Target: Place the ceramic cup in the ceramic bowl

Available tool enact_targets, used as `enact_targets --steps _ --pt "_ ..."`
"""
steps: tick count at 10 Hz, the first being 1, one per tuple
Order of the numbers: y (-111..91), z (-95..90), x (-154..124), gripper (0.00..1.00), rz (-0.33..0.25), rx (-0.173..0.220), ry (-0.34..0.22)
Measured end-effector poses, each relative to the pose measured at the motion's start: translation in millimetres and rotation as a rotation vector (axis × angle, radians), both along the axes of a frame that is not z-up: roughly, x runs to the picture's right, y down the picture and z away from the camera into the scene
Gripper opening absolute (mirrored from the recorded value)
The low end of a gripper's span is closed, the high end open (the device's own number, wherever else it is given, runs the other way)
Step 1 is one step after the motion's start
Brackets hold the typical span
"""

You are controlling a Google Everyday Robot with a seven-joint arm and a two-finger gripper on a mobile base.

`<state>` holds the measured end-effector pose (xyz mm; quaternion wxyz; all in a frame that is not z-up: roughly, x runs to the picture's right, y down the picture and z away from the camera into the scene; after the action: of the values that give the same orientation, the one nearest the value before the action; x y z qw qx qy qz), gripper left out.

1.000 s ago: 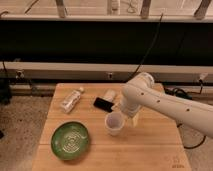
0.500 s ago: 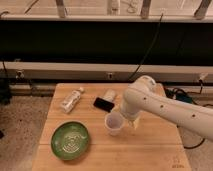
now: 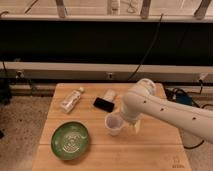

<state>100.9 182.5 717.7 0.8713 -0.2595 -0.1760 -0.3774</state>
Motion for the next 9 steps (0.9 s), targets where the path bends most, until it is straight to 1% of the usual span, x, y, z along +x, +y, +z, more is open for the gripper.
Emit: enact_targets --steps 3,6,7,9 --pt "13.7 5.4 -0.8 0.80 -0.008 -0.030 -0.003" --pt "24.9 10.4 -1.1 0.80 -0.025 -0.048 -0.006" --pt "28.0 12.8 -1.5 0.80 -0.028 -0.047 -0.007" --pt "35.4 18.3 -3.7 0.80 -0.029 -0.026 -0.001"
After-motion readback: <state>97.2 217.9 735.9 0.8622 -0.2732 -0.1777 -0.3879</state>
